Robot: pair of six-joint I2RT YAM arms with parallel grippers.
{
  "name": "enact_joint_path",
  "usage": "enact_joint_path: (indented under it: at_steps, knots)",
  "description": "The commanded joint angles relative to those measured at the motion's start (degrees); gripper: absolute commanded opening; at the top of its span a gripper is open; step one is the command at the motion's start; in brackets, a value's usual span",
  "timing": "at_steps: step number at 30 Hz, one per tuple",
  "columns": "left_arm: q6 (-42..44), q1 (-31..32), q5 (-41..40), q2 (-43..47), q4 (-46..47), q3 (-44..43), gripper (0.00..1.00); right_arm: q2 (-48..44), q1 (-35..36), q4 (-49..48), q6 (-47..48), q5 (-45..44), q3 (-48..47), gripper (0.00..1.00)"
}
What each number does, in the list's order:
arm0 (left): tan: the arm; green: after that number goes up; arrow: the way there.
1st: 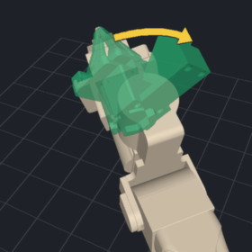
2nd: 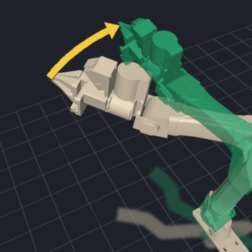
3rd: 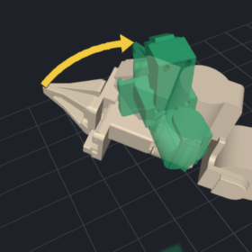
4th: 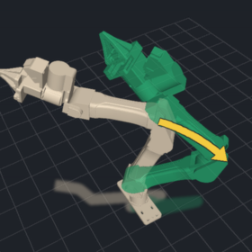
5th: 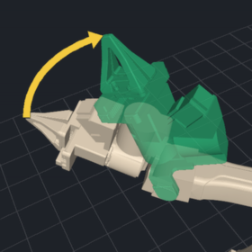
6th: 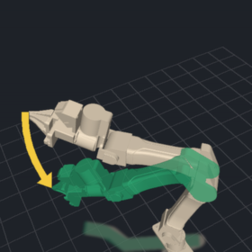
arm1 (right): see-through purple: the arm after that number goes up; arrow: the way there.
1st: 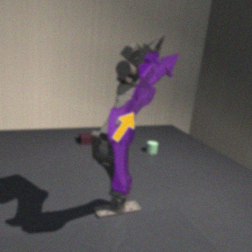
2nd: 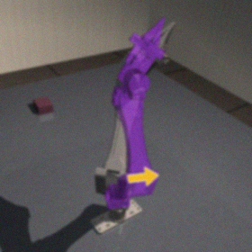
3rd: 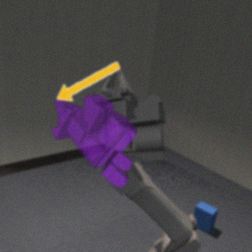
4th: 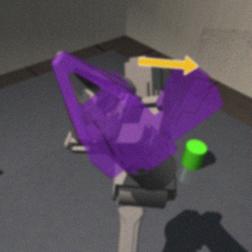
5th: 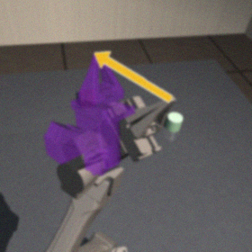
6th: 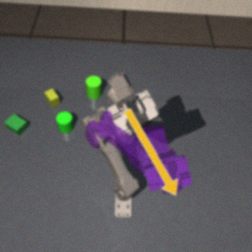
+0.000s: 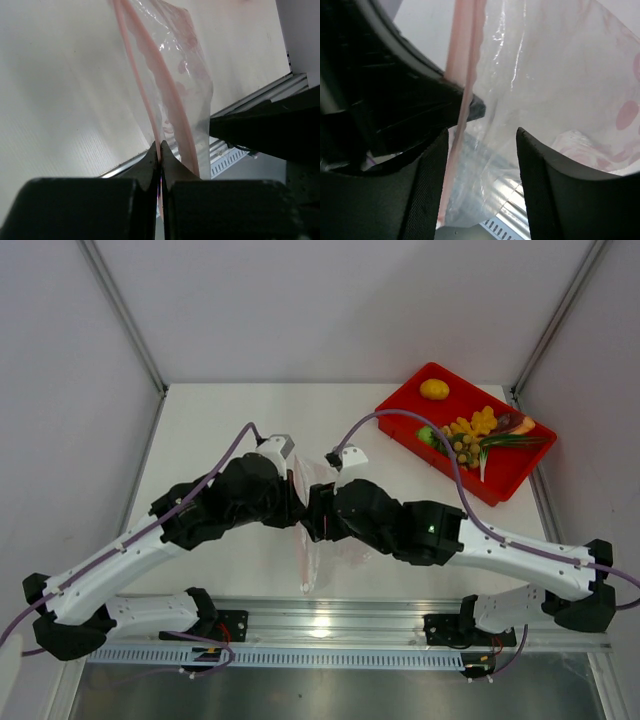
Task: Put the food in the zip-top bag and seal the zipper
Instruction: Open the zipper of the food storage bag.
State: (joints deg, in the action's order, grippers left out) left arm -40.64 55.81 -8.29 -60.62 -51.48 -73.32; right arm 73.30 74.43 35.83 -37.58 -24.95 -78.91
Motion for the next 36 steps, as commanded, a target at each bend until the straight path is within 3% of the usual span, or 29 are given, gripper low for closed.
enact_joint_path:
  at_steps: [1,5,7,8,12,18,23,31,36]
  knots:
    - [-1.2,0.6,1.4,2.6,2.8,-1.4,0.01,2.5,-0.8,1.3,-2.0,-2.8,-2.7,0.57]
    - [-0.7,0.6,1.7,3.9,3.3,-1.0,0.01,4.9,-1.8,-0.7,-1.5,-2.1,-2.5,0.5]
    - [-0.3,0.6,1.4,4.0,2.8,-0.8,0.01,5.8,-2.2,-1.3,-1.3,-1.9,-2.9,0.35]
    - [0.1,0.6,0.2,3.9,2.3,-0.7,0.01,6.3,-2.4,-1.2,-1.4,-2.3,-3.4,0.18]
    - [1.6,0.6,-6.4,4.4,-2.7,-3.1,0.01,6.0,-3.6,-0.6,-1.5,-4.1,-3.6,0.03]
    - [5.3,0.6,-14.5,3.8,-13.5,-12.1,0.01,5.5,-9.6,-2.8,1.2,3.7,-1.6,0.01]
    - [6.6,0.6,-19.3,-1.9,-20.1,-20.2,0.01,6.6,-16.0,-13.7,4.6,18.4,1.1,0.01]
    - [10.8,0.4,-19.0,-9.6,-14.5,-16.6,0.01,13.3,-27.5,-20.9,4.9,34.2,4.5,0.0]
    - [12.3,-0.9,-15.4,-10.1,-6.4,-9.5,0.01,14.6,-33.7,-25.1,7.3,36.9,12.9,0.0]
